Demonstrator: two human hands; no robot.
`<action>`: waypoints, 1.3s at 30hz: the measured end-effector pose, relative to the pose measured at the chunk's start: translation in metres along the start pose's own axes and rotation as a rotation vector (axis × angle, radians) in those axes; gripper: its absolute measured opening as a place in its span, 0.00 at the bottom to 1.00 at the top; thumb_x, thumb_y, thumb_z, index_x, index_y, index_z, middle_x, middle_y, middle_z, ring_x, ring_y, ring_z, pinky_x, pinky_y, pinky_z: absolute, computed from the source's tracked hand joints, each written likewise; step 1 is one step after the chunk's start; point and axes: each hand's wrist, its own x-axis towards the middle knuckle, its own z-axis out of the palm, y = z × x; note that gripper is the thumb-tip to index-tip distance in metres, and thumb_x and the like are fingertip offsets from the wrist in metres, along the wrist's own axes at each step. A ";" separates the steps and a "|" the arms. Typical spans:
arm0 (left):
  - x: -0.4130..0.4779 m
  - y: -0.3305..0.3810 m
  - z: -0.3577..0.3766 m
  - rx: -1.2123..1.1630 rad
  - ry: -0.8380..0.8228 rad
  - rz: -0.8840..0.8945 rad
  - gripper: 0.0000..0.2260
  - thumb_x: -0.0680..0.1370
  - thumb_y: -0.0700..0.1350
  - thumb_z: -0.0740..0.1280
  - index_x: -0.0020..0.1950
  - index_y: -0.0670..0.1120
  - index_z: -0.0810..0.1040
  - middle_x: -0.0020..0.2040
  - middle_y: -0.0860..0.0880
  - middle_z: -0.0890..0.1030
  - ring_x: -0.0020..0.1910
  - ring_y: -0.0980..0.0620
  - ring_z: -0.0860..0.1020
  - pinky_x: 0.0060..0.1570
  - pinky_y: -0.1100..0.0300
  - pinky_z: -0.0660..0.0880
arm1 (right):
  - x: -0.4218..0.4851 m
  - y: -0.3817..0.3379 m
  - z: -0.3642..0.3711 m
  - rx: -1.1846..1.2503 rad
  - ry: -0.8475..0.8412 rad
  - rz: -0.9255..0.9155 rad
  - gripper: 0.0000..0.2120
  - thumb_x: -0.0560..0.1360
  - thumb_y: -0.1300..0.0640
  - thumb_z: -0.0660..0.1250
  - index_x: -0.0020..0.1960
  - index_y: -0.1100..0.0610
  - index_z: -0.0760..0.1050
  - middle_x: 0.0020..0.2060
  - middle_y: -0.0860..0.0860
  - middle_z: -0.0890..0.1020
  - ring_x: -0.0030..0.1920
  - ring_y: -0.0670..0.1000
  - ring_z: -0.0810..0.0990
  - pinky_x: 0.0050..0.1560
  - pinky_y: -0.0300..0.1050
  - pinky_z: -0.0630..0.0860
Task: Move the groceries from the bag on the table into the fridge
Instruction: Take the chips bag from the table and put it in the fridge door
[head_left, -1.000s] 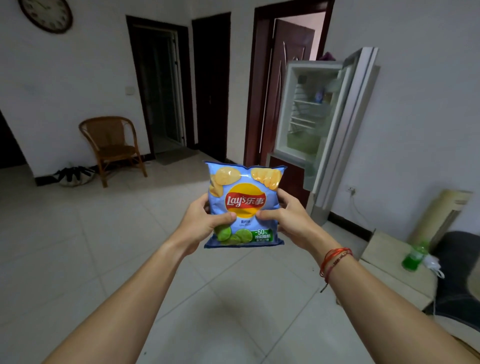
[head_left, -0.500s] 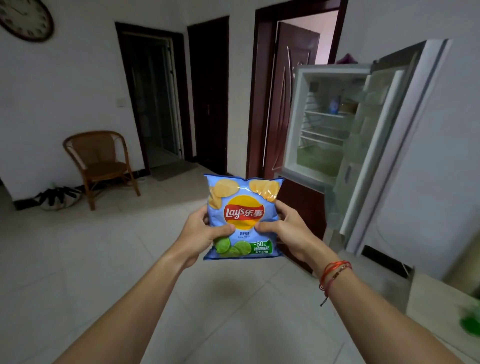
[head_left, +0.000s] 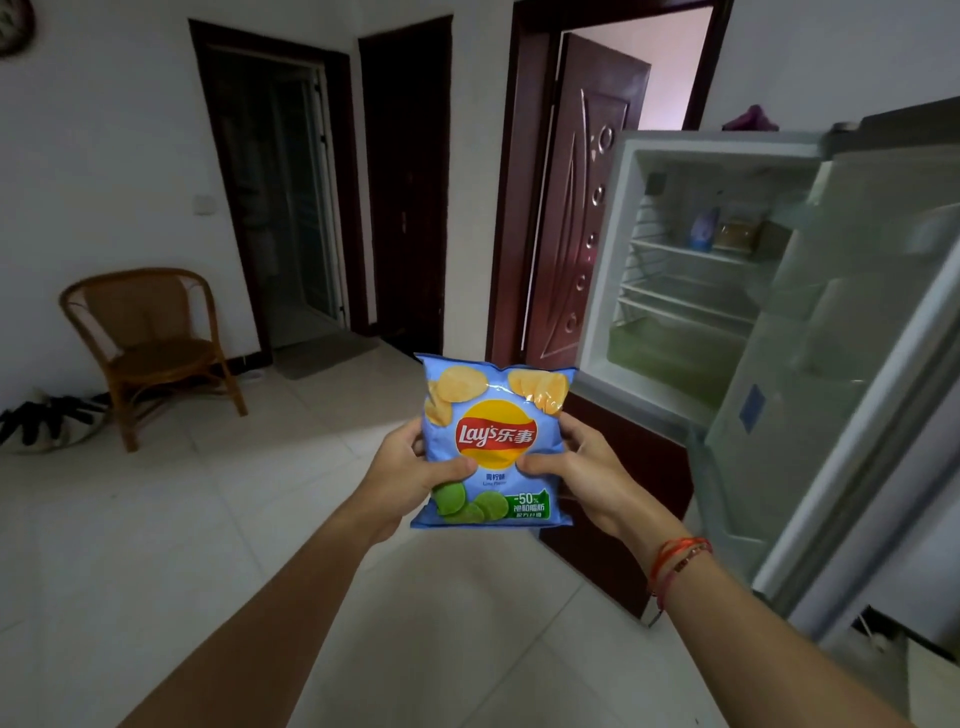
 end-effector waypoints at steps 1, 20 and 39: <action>0.020 -0.004 -0.006 0.001 -0.007 0.002 0.19 0.70 0.33 0.75 0.58 0.45 0.78 0.51 0.48 0.86 0.50 0.48 0.85 0.43 0.58 0.81 | 0.020 0.002 -0.001 -0.001 0.003 0.002 0.23 0.71 0.72 0.73 0.62 0.55 0.78 0.50 0.55 0.88 0.49 0.58 0.87 0.44 0.48 0.84; 0.400 -0.046 -0.064 0.111 -0.248 0.064 0.19 0.72 0.36 0.75 0.61 0.45 0.77 0.53 0.50 0.85 0.52 0.51 0.83 0.46 0.60 0.80 | 0.354 0.006 -0.050 0.031 0.202 0.018 0.26 0.70 0.74 0.73 0.63 0.56 0.78 0.52 0.56 0.87 0.51 0.59 0.87 0.48 0.54 0.83; 0.663 -0.074 0.124 0.031 -0.628 0.020 0.18 0.73 0.31 0.72 0.61 0.43 0.78 0.54 0.45 0.85 0.53 0.45 0.84 0.44 0.55 0.81 | 0.491 0.007 -0.265 0.055 0.581 -0.017 0.27 0.69 0.74 0.75 0.64 0.57 0.77 0.49 0.55 0.88 0.47 0.58 0.88 0.43 0.49 0.84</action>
